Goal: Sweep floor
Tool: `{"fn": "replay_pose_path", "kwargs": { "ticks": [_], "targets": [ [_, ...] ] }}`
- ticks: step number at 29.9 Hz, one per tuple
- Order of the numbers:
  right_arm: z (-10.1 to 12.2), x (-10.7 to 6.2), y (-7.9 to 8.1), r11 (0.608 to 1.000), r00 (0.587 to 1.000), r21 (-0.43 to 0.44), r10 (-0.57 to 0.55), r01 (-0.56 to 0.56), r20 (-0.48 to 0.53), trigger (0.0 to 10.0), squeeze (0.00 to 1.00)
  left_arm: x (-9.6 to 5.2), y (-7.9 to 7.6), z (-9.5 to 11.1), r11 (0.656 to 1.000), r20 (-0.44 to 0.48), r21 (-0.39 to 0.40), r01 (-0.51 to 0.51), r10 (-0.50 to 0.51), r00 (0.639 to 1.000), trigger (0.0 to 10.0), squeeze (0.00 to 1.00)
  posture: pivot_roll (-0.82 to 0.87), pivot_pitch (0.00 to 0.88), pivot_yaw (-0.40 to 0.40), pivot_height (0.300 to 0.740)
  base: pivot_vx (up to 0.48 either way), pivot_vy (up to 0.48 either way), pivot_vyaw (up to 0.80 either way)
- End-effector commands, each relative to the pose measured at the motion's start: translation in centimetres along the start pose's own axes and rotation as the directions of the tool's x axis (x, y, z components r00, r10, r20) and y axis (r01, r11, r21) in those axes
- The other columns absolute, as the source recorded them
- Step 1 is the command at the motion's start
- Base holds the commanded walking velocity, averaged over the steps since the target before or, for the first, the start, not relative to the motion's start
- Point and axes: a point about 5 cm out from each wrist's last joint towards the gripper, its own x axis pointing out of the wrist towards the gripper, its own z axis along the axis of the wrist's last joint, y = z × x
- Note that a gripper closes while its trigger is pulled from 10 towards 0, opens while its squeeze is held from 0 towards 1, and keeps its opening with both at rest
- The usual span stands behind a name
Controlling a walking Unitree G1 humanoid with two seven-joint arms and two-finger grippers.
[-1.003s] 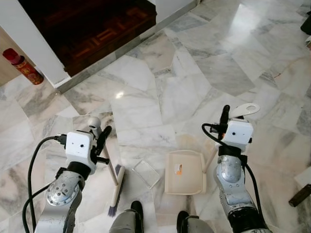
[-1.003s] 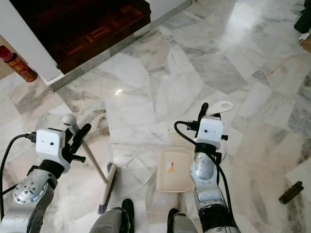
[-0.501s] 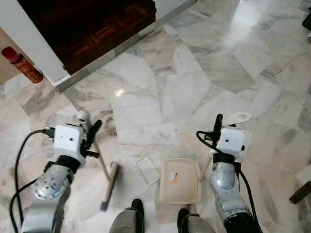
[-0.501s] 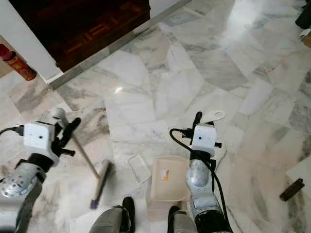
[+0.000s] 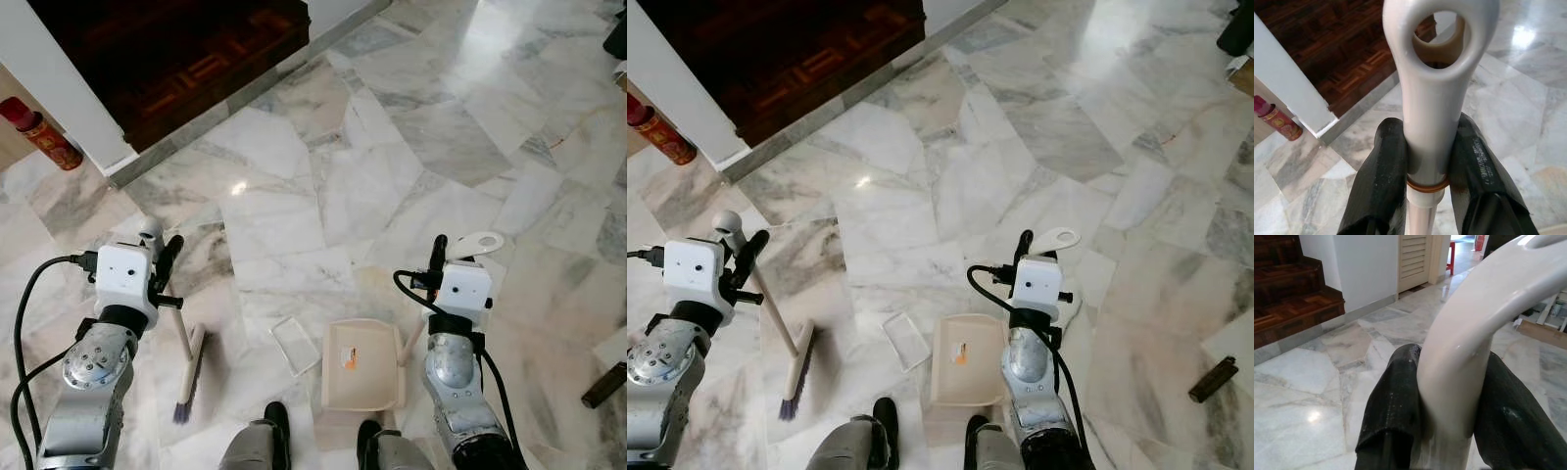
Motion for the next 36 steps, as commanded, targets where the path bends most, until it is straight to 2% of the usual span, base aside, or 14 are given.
{"fn": "replay_pose_path", "kwargs": {
  "ticks": [1,7,8,12,16,19,21,22,23,27,30,31,32,36],
  "targets": [
    [-1.3,-1.1,-0.2,0.999,0.998,-0.031,0.014,-0.016,-0.056,10.0,0.00,0.0,0.6,-0.3,0.999,0.012,0.025,-0.030,0.030,0.999,10.0,0.00,0.19,0.361,0.069,0.740,0.000,0.000,0.00],
    [-1.3,-1.3,-0.3,0.999,0.998,-0.034,0.015,-0.017,-0.058,10.0,0.00,0.9,-0.5,0.4,1.000,0.050,0.024,0.003,-0.004,0.999,10.0,0.00,0.19,0.363,0.068,0.740,0.000,0.000,0.00],
    [-1.4,-1.4,-0.3,0.999,0.998,-0.034,0.016,-0.018,-0.060,10.0,0.00,0.9,-1.5,0.2,0.999,0.046,-0.032,0.040,-0.038,0.998,10.0,0.00,0.18,0.365,0.066,0.740,0.000,0.000,0.00],
    [-1.4,-1.6,-0.1,0.999,0.997,-0.032,0.022,-0.024,-0.068,10.0,0.00,0.9,-2.5,-0.6,0.977,0.016,-0.207,0.056,-0.054,0.998,10.0,0.00,0.18,0.365,0.062,0.740,0.000,0.000,0.00],
    [-1.5,-1.6,-0.1,0.999,0.997,-0.032,0.029,-0.031,-0.071,10.0,0.00,0.7,-2.4,-1.2,0.946,-0.025,-0.319,0.054,-0.065,0.998,10.0,0.00,0.17,0.364,0.061,0.740,0.000,0.000,0.00],
    [-1.5,-1.7,-0.1,0.999,0.997,-0.032,0.030,-0.032,-0.072,10.0,0.00,0.7,-2.4,-1.3,0.931,-0.033,-0.359,0.058,-0.074,0.997,10.0,0.00,0.17,0.364,0.062,0.740,0.000,0.000,0.00],
    [-1.5,-1.7,-0.2,0.999,0.997,-0.032,0.031,-0.033,-0.076,10.0,0.00,0.7,-2.5,-1.4,0.900,-0.045,-0.430,0.065,-0.093,0.995,10.0,0.00,0.18,0.364,0.062,0.740,0.000,0.000,0.00],
    [-1.5,-1.7,-0.2,0.999,0.997,-0.032,0.031,-0.033,-0.076,10.0,0.00,0.7,-2.5,-1.4,0.900,-0.045,-0.430,0.065,-0.093,0.995,10.0,0.00,0.18,0.364,0.062,0.740,0.000,0.000,0.00],
    [-1.6,-1.7,-0.1,0.999,0.996,-0.031,0.033,-0.036,-0.079,10.0,0.00,0.7,-2.8,-1.5,0.855,-0.056,-0.514,0.069,-0.114,0.992,10.0,0.00,0.18,0.364,0.061,0.740,0.000,0.000,0.00],
    [-1.6,-1.7,0.1,0.999,0.996,-0.028,0.039,-0.042,-0.083,10.0,0.00,0.7,-3.4,-1.4,0.775,-0.054,-0.625,0.089,-0.157,0.986,10.0,0.00,0.18,0.361,0.061,0.740,0.000,0.000,0.00],
    [-1.6,-1.6,0.1,0.999,0.996,-0.028,0.041,-0.043,-0.084,10.0,0.00,0.7,-3.6,-1.1,0.744,-0.043,-0.661,0.094,-0.163,0.986,10.0,0.00,0.18,0.359,0.060,0.740,0.000,0.000,0.00],
    [-1.6,-1.6,0.2,0.999,0.995,-0.028,0.042,-0.045,-0.086,10.0,0.00,0.7,-3.5,-0.8,0.706,-0.030,-0.702,0.093,-0.159,0.987,10.0,0.00,0.18,0.357,0.059,0.740,0.000,0.000,0.00],
    [-1.6,-1.6,0.2,0.999,0.995,-0.028,0.042,-0.045,-0.086,10.0,0.00,0.7,-3.5,-0.8,0.706,-0.030,-0.702,0.093,-0.159,0.987,10.0,0.00,0.18,0.357,0.059,0.740,0.000,0.000,0.00],
    [-1.6,-1.5,0.3,0.998,0.995,-0.027,0.047,-0.049,-0.089,10.0,0.00,0.9,-2.7,-0.1,0.643,-0.009,-0.762,0.070,-0.119,0.993,10.0,0.00,0.18,0.353,0.058,0.740,0.000,0.000,0.00]
  ]
}}
